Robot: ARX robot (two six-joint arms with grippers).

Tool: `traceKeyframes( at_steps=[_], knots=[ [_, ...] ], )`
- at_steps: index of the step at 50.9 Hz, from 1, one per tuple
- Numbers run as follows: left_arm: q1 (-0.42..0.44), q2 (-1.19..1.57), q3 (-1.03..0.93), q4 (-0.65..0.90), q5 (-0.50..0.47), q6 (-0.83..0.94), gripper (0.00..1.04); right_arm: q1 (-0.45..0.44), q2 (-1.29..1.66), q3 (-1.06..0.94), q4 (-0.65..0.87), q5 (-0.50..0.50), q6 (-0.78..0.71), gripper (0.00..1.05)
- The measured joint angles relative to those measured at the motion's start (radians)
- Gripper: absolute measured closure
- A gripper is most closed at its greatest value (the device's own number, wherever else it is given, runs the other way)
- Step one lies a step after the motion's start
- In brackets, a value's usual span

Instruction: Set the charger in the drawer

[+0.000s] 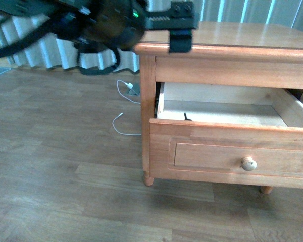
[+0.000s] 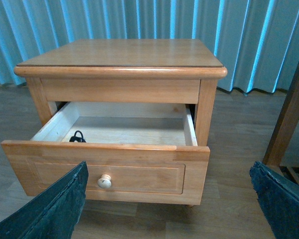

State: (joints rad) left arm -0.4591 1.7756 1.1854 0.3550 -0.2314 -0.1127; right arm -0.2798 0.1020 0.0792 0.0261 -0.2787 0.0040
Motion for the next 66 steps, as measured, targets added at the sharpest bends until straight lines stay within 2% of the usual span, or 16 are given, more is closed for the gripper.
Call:
traceKeyframes(
  at_steps=[9, 17, 32, 39, 57, 61, 66],
  knots=[
    [0.082, -0.313, -0.227, -0.011, 0.019, 0.019, 0.06, 0.000, 0.000, 0.000, 0.000, 0.000, 0.000, 0.08],
    [0.150, -0.605, -0.421, -0.083, 0.070, 0.003, 0.06, 0.000, 0.000, 0.000, 0.000, 0.000, 0.000, 0.08],
    [0.268, -1.164, -0.727, -0.365, 0.108, -0.077, 0.06, 0.000, 0.000, 0.000, 0.000, 0.000, 0.000, 0.08],
    [0.356, -1.392, -0.829, -0.497, 0.139, -0.117, 0.06, 0.000, 0.000, 0.000, 0.000, 0.000, 0.000, 0.08],
    [0.372, -1.422, -0.837, -0.502, 0.148, -0.136, 0.06, 0.000, 0.000, 0.000, 0.000, 0.000, 0.000, 0.08],
    [0.413, -1.447, -0.877, -0.412, 0.213, -0.071, 0.15, 0.000, 0.000, 0.000, 0.000, 0.000, 0.000, 0.08],
    [0.452, -1.497, -0.950, -0.311, 0.224, 0.036, 0.33, 0.000, 0.000, 0.000, 0.000, 0.000, 0.000, 0.08]
  ],
)
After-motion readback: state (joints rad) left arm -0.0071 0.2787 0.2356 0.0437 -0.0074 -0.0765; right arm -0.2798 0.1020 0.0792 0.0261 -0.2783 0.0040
